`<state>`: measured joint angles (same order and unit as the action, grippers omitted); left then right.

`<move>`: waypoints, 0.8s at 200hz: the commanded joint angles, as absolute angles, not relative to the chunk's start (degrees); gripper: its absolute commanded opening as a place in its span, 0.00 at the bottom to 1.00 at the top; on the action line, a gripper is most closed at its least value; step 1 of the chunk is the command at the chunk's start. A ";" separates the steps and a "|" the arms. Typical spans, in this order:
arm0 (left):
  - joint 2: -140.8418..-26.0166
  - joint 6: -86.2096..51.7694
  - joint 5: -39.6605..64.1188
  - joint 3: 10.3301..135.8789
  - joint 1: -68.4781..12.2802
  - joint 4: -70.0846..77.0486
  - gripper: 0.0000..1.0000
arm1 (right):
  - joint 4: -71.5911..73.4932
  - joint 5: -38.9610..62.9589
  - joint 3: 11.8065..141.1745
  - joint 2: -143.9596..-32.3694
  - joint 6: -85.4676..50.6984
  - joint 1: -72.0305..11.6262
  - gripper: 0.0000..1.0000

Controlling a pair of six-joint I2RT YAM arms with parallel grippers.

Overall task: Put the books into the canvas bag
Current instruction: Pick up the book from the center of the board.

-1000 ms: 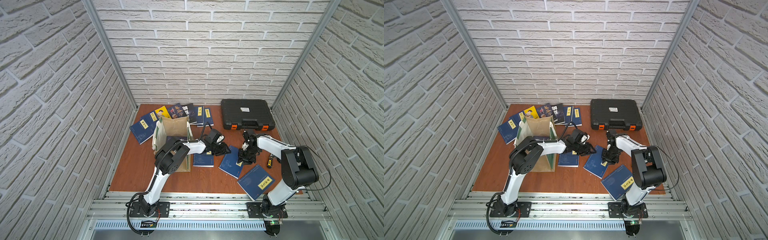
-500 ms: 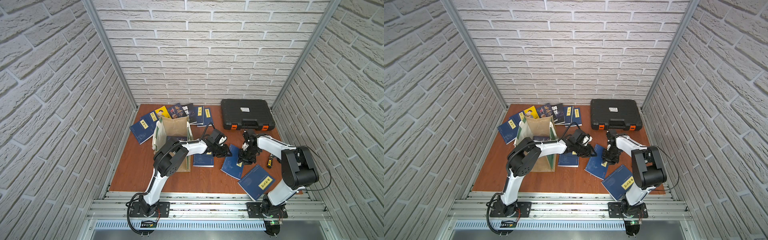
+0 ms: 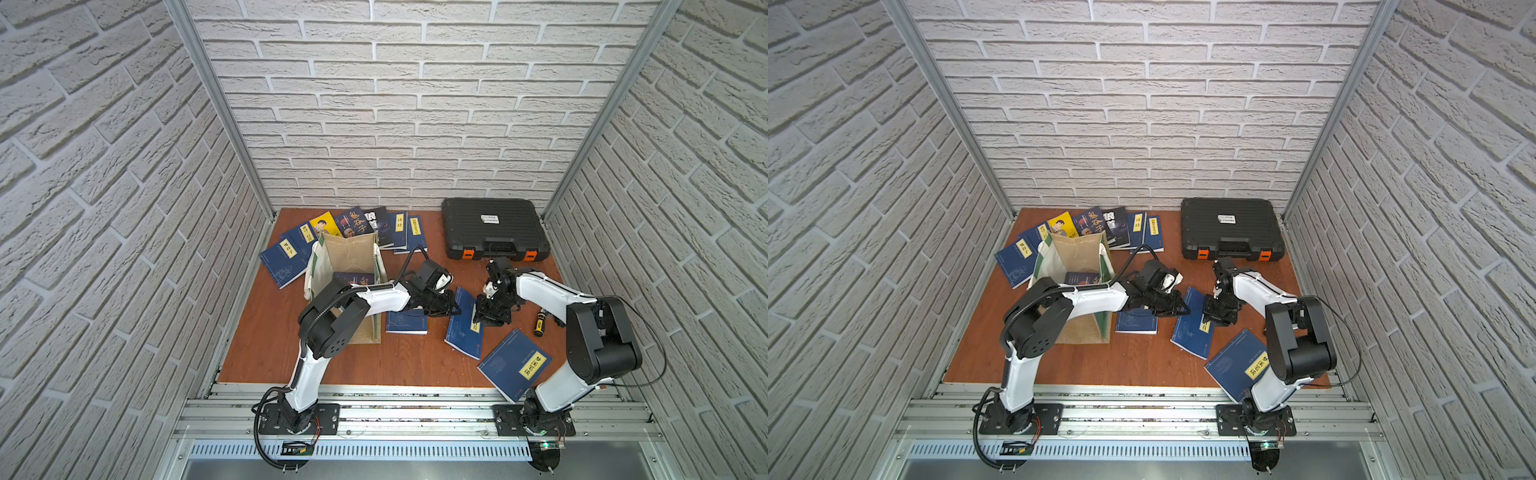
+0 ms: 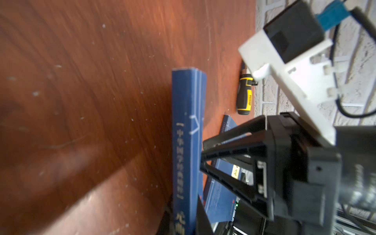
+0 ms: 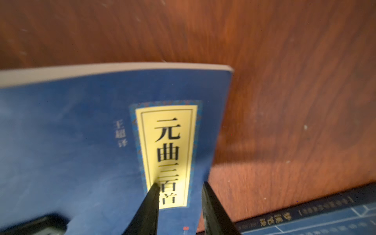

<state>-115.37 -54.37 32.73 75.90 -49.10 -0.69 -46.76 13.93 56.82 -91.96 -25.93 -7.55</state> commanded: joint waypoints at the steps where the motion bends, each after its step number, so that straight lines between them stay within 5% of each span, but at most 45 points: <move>1: -107.02 -50.27 30.35 76.63 -47.86 -2.45 0.00 | -47.79 16.04 61.52 -83.82 -24.63 -8.21 0.36; 84: -76.27 -29.53 2.70 83.34 -45.15 -30.90 0.00 | -48.92 16.94 71.28 -67.18 -31.20 -14.05 0.42; 160: -44.24 -26.49 -31.14 72.11 -44.98 -40.31 0.00 | -40.22 14.68 86.92 -83.41 -36.62 -37.05 0.49</move>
<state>-47.24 -27.97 -17.87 73.87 -45.10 -34.81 -46.48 14.63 80.97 -77.28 -34.37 -30.37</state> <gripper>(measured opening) 0.125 0.476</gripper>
